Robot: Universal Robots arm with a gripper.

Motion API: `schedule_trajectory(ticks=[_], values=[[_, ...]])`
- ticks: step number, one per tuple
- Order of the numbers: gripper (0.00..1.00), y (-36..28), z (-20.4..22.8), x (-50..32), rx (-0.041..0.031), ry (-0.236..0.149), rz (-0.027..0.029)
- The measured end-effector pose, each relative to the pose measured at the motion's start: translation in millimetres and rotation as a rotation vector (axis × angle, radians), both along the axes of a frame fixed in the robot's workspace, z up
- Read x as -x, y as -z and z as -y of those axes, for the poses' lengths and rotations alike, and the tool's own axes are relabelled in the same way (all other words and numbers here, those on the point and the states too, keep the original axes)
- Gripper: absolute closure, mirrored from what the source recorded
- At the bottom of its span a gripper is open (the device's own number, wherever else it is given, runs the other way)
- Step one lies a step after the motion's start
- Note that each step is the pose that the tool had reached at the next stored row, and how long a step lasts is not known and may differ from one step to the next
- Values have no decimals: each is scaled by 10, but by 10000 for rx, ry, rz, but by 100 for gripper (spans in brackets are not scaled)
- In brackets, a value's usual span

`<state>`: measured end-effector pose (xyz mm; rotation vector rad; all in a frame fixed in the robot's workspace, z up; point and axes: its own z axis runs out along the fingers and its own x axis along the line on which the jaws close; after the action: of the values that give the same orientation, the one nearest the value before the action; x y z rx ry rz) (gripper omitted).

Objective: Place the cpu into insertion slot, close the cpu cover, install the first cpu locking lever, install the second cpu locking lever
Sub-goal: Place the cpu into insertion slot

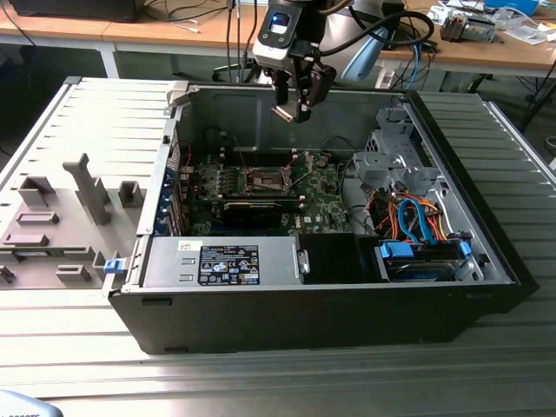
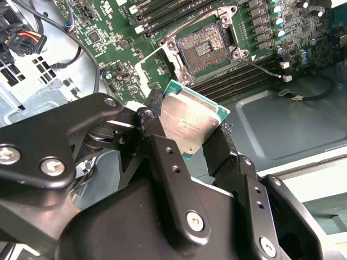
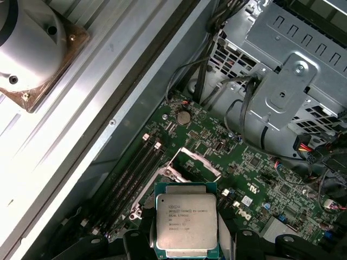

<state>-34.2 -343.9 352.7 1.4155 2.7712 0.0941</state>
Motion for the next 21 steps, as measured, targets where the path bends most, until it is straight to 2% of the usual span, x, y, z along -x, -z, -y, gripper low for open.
schedule_trajectory(ticks=[21], values=[[45, 0, 0, 0, 21, 117, -1]])
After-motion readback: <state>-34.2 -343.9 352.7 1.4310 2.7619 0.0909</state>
